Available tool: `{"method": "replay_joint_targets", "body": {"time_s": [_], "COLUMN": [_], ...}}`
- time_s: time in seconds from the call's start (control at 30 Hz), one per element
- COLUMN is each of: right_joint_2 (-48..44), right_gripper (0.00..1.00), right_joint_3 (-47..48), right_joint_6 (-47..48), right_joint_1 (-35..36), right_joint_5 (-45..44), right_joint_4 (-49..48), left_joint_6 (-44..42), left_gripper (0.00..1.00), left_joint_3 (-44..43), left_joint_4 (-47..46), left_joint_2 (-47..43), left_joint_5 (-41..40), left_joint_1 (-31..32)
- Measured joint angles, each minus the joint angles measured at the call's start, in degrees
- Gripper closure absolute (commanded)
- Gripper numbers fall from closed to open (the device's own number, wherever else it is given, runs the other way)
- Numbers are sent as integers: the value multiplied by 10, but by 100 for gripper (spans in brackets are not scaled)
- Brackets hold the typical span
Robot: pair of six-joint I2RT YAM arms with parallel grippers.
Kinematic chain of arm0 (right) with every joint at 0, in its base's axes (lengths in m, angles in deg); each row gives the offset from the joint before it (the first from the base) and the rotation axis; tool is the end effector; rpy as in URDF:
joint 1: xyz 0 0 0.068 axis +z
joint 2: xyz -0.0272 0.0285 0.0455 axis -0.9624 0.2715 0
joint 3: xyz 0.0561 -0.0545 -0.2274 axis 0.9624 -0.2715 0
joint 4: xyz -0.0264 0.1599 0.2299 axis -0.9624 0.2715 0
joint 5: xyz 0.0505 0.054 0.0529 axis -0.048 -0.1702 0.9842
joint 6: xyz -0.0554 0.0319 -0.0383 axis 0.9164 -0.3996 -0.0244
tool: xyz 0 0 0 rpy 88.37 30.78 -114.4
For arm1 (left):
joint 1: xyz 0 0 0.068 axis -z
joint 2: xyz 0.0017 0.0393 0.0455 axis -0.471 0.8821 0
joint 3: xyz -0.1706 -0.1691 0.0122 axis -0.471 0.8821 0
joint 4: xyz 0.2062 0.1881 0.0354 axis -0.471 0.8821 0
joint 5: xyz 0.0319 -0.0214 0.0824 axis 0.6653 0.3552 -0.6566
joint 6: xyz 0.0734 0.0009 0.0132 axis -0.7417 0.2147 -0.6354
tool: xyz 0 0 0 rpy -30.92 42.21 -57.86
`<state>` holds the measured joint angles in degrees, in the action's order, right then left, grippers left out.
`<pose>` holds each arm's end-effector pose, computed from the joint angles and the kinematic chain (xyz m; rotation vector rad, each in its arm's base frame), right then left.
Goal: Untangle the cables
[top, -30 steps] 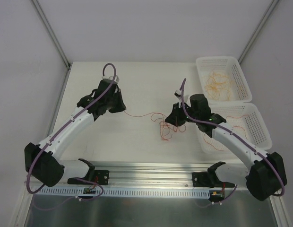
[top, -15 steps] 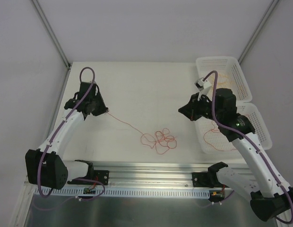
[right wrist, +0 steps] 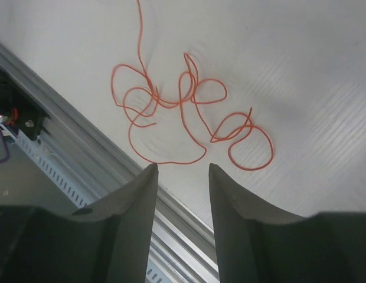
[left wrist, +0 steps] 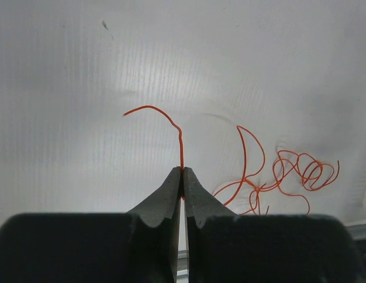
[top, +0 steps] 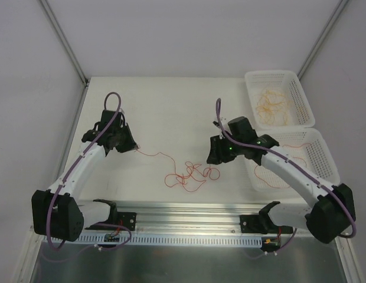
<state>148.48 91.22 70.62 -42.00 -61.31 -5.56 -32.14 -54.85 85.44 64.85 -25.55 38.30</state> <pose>0.2460 0.1814 0.2399 -0.8561 2.1736 0.6906 0.2934 -0.0607 0.2162 -0.3403 2.4023 -0.4665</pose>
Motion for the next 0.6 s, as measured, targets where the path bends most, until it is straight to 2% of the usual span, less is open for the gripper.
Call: {"method": "replay_joint_targets", "body": {"time_s": [0.03, 0.13, 0.4, 0.6], "right_joint_2": [17, 63, 144, 227], "right_gripper": [48, 41, 40, 45], "right_joint_3": [-12, -29, -55, -48], "right_joint_6": [-10, -49, -152, -180], "right_joint_1": [15, 48, 106, 137], "right_joint_5": [-13, -63, -157, -202], "right_joint_4": [0, 0, -43, -91], "left_joint_6": [0, -1, 0, -1], "left_gripper": [98, 98, 98, 99], "left_joint_3": [9, 28, 42, 48], "left_joint_4": [1, 5, 7, 8], "left_joint_2": [-4, -17, -44, -46], "left_joint_5": [0, 0, 0, 0], "left_joint_1": [0, 0, 0, 0]}}
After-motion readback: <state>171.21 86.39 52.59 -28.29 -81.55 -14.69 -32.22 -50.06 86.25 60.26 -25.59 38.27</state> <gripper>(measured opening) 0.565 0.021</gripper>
